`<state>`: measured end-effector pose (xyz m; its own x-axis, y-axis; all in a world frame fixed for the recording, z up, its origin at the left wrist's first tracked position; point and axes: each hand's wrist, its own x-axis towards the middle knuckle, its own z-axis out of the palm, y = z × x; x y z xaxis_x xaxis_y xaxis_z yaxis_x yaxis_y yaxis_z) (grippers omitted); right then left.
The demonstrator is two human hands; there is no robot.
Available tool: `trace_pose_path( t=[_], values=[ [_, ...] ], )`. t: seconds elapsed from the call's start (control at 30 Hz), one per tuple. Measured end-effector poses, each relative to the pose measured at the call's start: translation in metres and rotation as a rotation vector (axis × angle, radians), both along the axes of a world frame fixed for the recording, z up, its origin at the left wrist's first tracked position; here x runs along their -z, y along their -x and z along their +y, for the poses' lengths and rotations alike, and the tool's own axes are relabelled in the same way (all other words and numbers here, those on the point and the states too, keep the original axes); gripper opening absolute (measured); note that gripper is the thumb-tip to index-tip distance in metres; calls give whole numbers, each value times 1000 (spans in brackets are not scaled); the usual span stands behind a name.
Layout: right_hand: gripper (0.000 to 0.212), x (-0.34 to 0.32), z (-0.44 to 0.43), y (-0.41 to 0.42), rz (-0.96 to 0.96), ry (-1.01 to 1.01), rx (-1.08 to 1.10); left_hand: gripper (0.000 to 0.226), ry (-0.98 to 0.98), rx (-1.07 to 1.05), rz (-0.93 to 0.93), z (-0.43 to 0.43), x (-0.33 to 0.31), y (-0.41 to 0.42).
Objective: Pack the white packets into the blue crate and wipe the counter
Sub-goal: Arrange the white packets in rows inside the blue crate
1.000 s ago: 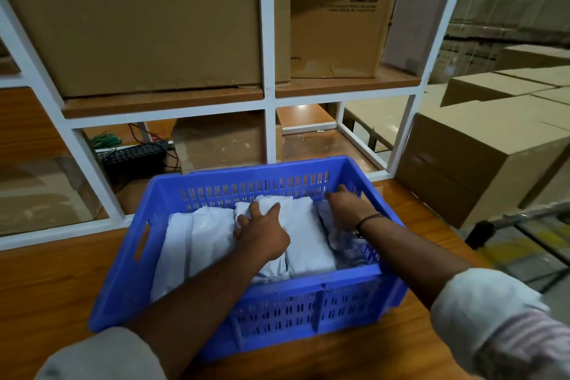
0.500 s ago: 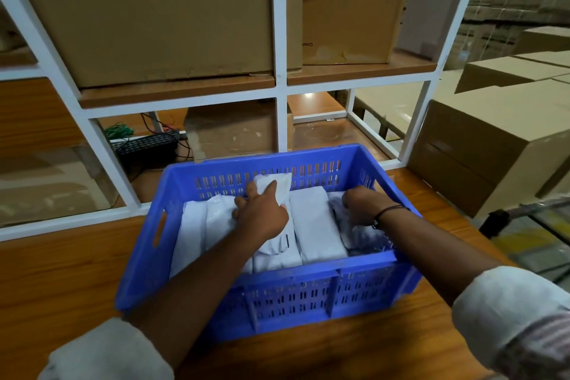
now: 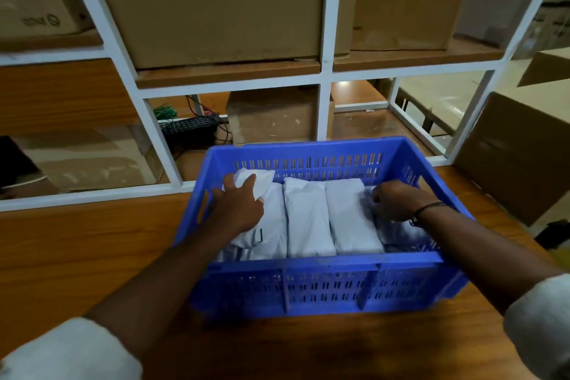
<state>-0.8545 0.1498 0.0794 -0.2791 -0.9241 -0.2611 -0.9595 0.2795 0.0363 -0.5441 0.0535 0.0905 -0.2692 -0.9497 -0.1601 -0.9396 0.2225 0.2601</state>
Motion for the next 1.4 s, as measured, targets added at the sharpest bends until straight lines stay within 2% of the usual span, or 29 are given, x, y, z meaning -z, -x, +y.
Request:
trace_pose_path(
  t=[0.17,0.33,0.43,0.57,0.67,0.8,0.87,0.93,1.0,1.1,1.2,1.4],
  values=[
    [24,-15,-6,-12,-23,91,-42,62,-20,19,19,0,-1,1],
    [38,-34,-29,-52,-211,208,-55,61,312,8,-13,-13,-17,-8],
    [36,-41,-47,-86,-268,263,-101,65,315,27,-158,-10,-13,-15],
    [34,-46,-68,-125,-308,331,-143,88,224,106,-346,-8,4,-26],
    [30,-46,-77,-143,-308,315,-175,108,233,290,-402,-18,2,-37],
    [34,-40,-85,-158,-338,260,-162,137,120,566,-602,-37,-2,-52],
    [40,-33,-88,-167,-330,224,-190,143,167,620,-734,-37,1,-55],
    [45,-24,-90,-175,-319,185,-215,135,218,636,-798,-33,3,-52],
    [44,-14,-89,-180,-287,140,-236,127,194,617,-783,-33,3,-49],
    [40,-6,-86,-178,-225,110,-227,148,71,582,-706,-35,-3,-44],
    [42,-8,-85,-167,-210,133,-199,152,-79,549,-586,-39,-4,-39],
    [36,-8,-81,-152,-227,136,-158,150,-202,568,-584,-45,9,-34]
  ],
)
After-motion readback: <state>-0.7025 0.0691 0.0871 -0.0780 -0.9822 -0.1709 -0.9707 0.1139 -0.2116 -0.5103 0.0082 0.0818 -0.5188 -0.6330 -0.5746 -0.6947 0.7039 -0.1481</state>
